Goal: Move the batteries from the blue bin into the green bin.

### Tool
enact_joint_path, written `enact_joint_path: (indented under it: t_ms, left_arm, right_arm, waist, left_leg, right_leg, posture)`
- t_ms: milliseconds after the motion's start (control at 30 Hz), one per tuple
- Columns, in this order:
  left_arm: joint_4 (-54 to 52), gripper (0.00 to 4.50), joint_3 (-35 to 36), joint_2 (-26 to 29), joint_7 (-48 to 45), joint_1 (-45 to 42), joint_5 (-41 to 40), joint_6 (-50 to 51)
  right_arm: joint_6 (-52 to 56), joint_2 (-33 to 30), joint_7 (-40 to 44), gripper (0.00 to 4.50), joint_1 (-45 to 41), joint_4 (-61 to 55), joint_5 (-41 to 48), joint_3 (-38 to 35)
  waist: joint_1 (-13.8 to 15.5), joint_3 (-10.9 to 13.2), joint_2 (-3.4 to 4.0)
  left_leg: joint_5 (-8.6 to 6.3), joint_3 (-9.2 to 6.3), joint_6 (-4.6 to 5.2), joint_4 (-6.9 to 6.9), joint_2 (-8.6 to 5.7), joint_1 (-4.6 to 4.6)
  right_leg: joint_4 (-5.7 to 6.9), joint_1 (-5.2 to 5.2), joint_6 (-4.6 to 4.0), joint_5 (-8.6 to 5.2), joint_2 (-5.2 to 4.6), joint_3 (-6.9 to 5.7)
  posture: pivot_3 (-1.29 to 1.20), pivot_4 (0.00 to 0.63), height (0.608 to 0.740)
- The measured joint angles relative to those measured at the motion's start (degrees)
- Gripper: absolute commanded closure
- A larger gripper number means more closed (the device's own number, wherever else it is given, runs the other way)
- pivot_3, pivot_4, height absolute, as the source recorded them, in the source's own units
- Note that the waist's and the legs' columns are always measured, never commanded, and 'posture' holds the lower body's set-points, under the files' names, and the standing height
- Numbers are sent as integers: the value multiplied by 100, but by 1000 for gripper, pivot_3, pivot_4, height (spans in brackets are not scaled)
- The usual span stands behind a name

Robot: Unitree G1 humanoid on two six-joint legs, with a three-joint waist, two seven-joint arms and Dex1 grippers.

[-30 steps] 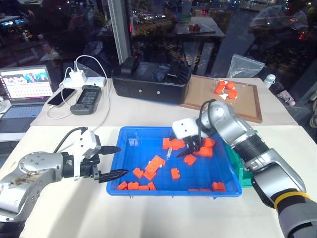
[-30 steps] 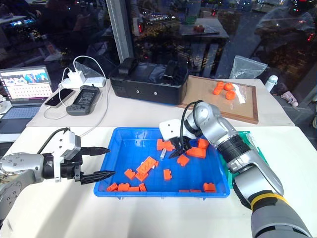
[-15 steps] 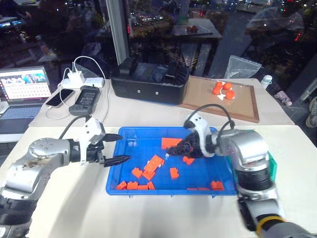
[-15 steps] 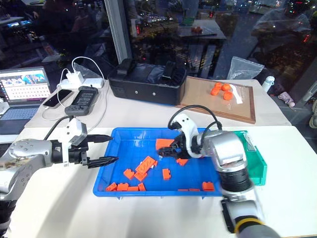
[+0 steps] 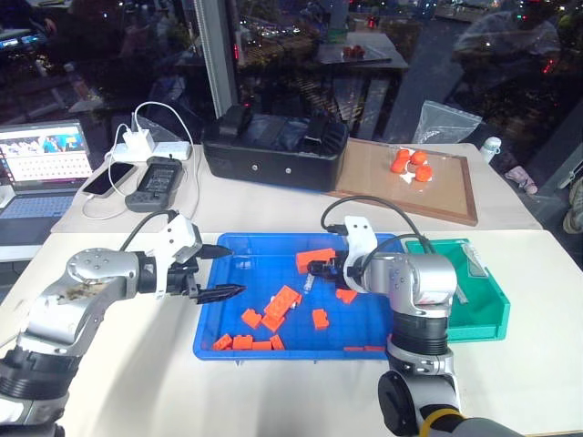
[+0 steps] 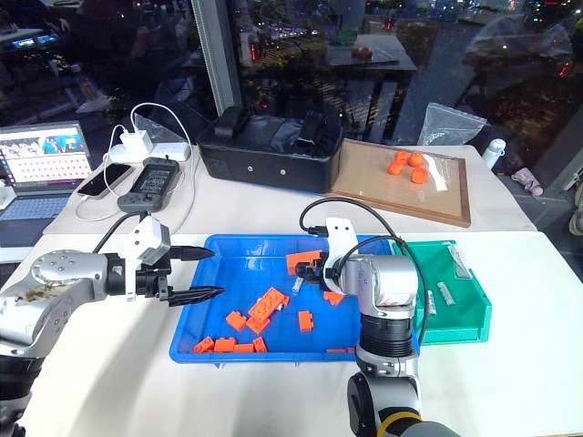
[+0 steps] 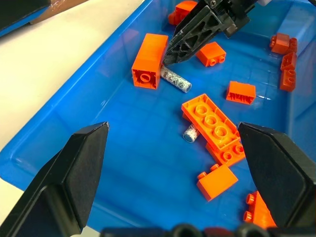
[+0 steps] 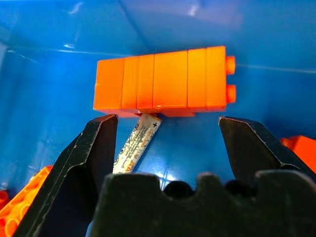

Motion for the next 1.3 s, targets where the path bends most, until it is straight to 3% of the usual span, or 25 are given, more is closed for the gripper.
enact_joint_path:
  t_ms: [367, 467, 700, 767, 1067, 1233, 1300]
  left_arm:
    - [-408, 0, 288, 1, 204, 380, -32, 126]
    - [-456, 0, 306, -6, 254, 398, -29, 127]
    - [-510, 0, 389, -17, 297, 473, -105, 143]
    - [-535, 0, 421, -14, 276, 481, -158, 145]
    - [-535, 0, 351, -128, 48, 216, -373, 142]
    - [-328, 0, 149, -320, -110, -172, -422, 110]
    - [-209, 0, 44, -449, -225, -368, -440, 89]
  right_arm:
    - [-1, -921, -558, 724, -292, 614, 1533, 1145]
    - [-3, -1079, -718, 1427, -437, 743, 1457, 1559]
    - [-27, -1566, -660, 3879, -514, 610, 1240, 2330]
    - [-26, -1789, -528, 4264, -514, 492, 1300, 2501]
    - [1, -3611, 806, 4260, -845, -490, 2655, 2822]
    - [1, -4185, 1629, 4260, -1008, -1029, 3638, 1874]
    - [-32, -4685, 1892, 4260, -930, -1037, 3766, 1427]
  waist:
    - [-95, 0, -2]
    - [-96, -6, -11]
    - [-74, -18, -31]
    - [-68, -18, -31]
    - [-43, -12, -27]
    - [-8, -12, -30]
    - [47, -9, -31]
  left_leg:
    - [1, -16, 1, -22, -1, 7]
    - [1, -17, 1, -24, -1, 10]
    - [0, -17, 1, -25, 2, 10]
    - [0, -15, 1, -26, 1, 9]
    - [0, -12, 3, -51, 2, -3]
    - [0, -13, 3, -60, 0, 0]
    - [0, -12, 3, -59, -3, -3]
  right_leg:
    - [-12, 3, 0, -1, 0, 3]
    - [-13, 4, 0, -1, 0, 5]
    - [-18, 4, 1, -1, -10, 3]
    - [-21, 4, 1, -1, -13, 2]
    - [-72, 2, 5, 0, -14, 1]
    - [-77, 6, 4, 0, -6, 2]
    - [-80, 5, 5, 0, -10, 3]
  posture:
    - [0, 150, 738]
    - [0, 150, 738]
    - [0, 150, 738]
    - [0, 150, 738]
    - [0, 150, 738]
    - [0, 150, 738]
    - [0, 150, 738]
